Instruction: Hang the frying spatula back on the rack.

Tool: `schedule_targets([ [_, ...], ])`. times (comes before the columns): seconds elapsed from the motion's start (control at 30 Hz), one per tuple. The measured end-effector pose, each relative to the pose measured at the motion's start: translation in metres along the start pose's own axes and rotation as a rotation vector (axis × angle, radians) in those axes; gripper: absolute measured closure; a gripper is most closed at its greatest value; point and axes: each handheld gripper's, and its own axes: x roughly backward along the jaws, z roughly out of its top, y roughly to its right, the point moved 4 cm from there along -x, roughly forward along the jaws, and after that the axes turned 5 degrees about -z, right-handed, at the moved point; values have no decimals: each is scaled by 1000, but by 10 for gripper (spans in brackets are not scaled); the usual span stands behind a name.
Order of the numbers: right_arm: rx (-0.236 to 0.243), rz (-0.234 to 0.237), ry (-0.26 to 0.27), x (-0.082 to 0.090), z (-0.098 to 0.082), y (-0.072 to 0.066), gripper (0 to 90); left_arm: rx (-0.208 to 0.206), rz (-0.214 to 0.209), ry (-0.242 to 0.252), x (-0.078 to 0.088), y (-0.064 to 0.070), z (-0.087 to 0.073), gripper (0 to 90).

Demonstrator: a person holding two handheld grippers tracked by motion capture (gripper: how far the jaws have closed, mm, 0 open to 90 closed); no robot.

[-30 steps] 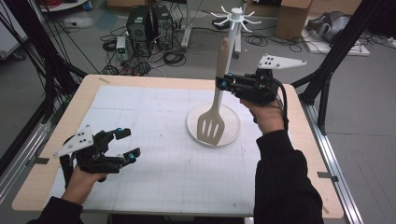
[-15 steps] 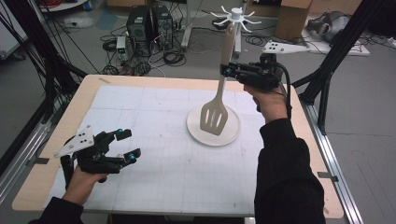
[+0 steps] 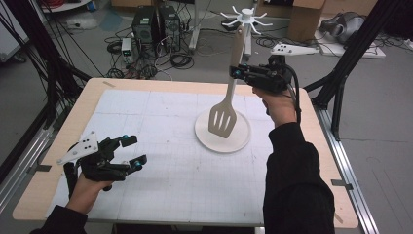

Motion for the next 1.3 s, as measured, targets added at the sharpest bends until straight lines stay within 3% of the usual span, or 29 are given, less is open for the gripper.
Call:
schedule_targets([
  [0.07, -9, -12, 15, 1, -2, -2, 643, 2, 1, -1, 0, 0, -1, 219],
  [0.2, 30, -118, 14, 8, -12, -6, 416, 13, 9, 3, 2, -1, -4, 222],
  [0.3, 77, -199, 7, 17, -23, -11, 299, 24, 23, 8, 4, -3, -7, 222],
  [0.37, 105, -228, 3, 25, -33, -16, 252, 28, 32, 11, 5, -4, -9, 220],
  [0.47, 170, -290, -37, 37, -54, -26, 180, 29, 47, 8, 7, -6, -11, 214],
  [0.57, 185, -288, -63, 51, -86, -37, 157, 28, 69, 3, 7, -8, -13, 198],
  [0.67, 180, -278, -90, 65, -122, -46, 154, -16, 95, 13, 8, -8, -14, 197],
  [0.73, 166, -260, -94, 75, -145, -50, 154, -33, 120, 18, 8, -8, -14, 196],
  [0.9, 109, -285, -109, 96, -190, -57, 154, -34, 148, 16, 9, -8, -16, 184],
  [1.07, 48, -317, -45, 117, -208, -59, 154, -31, 157, 15, 9, -8, -18, 185],
  [1.17, 80, -358, -40, 124, -209, -59, 154, -37, 160, 23, 9, -6, -17, 185],
  [1.3, 73, -377, -44, 127, -210, -55, 154, -33, 160, 20, 9, -6, -19, 183],
])
